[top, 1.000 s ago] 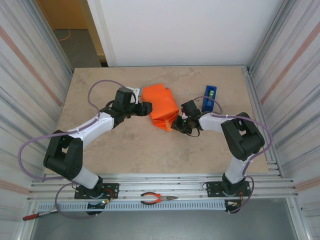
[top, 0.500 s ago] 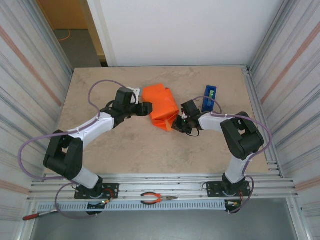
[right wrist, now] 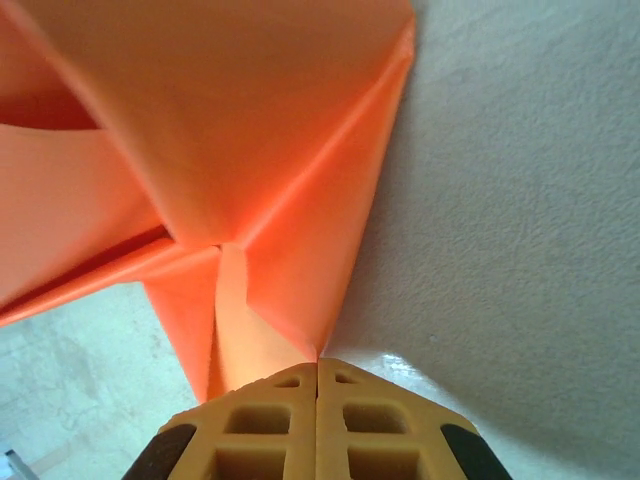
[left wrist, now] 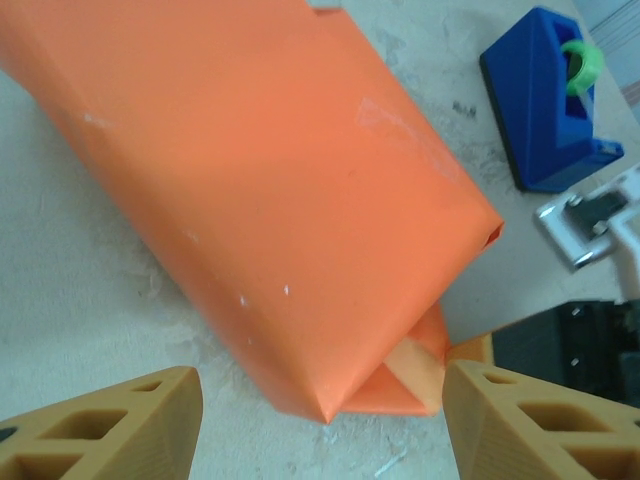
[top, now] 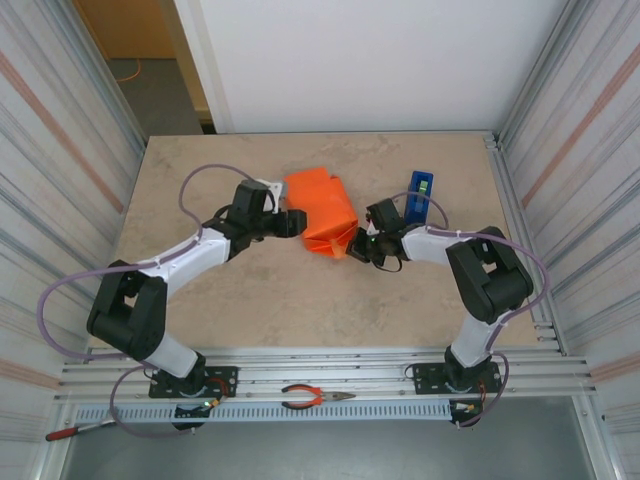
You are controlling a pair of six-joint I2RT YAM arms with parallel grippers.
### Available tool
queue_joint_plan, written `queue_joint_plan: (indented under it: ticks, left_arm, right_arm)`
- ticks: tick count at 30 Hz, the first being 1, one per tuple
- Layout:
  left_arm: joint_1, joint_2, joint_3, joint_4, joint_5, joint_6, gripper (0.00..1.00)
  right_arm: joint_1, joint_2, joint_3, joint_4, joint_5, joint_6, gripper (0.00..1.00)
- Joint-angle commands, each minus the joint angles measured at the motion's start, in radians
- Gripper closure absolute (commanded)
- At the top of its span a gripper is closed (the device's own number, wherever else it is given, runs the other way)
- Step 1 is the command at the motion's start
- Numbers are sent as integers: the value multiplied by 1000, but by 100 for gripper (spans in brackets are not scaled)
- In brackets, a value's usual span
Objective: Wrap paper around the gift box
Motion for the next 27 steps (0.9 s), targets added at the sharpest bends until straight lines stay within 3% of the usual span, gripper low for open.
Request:
queue_joint_plan:
  ticks: [1,11,14,20,27]
  left_arm:
    - [-11,-58,-65,8,19,-21,35]
    - [-110,-93,-180,27,11,-27,40]
    - [-156,-70,-200,57,8,-29,46]
    - [-218,-5,-232,154,19,-54,68]
    - [-270,87,-209,241,23,-60,72]
  right_arm:
    - [-7,-48,1,22,-29,32,100]
    - [-9,-57,15,53,-71,69,100]
    - [-10,-64,20,56,-77,75,100]
    - [-12,-77,19,65,-89,88,100]
    - [-12,-76,20,74,-97,96,100]
